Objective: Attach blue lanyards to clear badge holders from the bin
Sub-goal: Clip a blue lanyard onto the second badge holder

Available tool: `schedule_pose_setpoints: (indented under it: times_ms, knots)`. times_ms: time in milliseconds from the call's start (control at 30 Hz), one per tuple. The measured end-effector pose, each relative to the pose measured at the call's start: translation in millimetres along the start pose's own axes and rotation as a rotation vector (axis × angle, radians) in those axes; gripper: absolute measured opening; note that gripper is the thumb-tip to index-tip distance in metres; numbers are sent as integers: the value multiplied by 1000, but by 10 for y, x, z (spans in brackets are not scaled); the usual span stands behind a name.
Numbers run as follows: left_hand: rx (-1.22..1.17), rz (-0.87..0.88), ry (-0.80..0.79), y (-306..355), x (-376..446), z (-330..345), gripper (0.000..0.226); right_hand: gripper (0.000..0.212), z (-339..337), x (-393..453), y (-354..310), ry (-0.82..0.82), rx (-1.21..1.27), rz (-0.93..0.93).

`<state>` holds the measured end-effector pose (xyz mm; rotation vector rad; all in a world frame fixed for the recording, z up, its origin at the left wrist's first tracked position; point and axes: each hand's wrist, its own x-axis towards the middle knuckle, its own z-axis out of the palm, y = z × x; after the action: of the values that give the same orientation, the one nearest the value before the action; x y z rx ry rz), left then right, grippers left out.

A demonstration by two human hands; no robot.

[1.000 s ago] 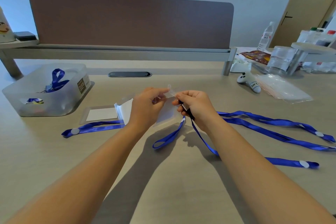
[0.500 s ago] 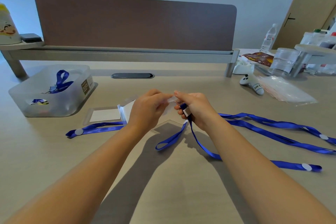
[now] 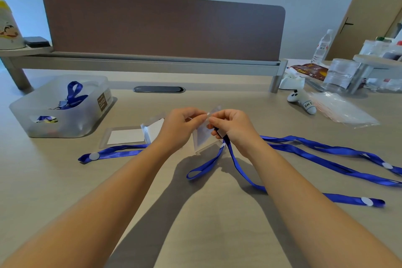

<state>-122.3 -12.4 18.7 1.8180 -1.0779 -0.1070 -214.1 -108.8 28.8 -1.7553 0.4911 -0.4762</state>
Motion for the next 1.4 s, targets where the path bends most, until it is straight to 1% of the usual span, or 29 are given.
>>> schedule_pose_setpoints:
  times_ms: [133, 267, 500, 800, 1000, 1100, 1233, 1333, 1400]
  knots:
    - [5, -15, 23, 29, 4, -11, 22, 21, 34, -4, -17, 13, -61, -52]
    - [53, -27, 58, 14, 24, -7, 19, 21, 87, 5, -5, 42, -94, -77]
    - [175, 26, 105, 16, 36, -27, 19, 20, 142, 27, 11, 56, -123, -101]
    - [198, 96, 190, 45, 45, -76, 17, 22, 189, 42, -51, 59, -173, -189]
    - [180, 101, 179, 79, 82, -125, 16, 21, 204, 69, -96, 86, -239, -253]
    - [152, 70, 139, 94, 108, -167, 17, 21, 206, 86, -134, 82, -230, -231]
    - [-24, -9, 90, 110, 49, -205, 22, 18, 216, 121, -190, 80, -138, -145]
    - [-105, -126, 150, 57, 8, -241, 28, 14, 221, 120, -216, 106, -67, -114]
    - [-94, -268, 171, -16, 0, -266, 34, 15, 222, 107, -235, 118, -59, -108]
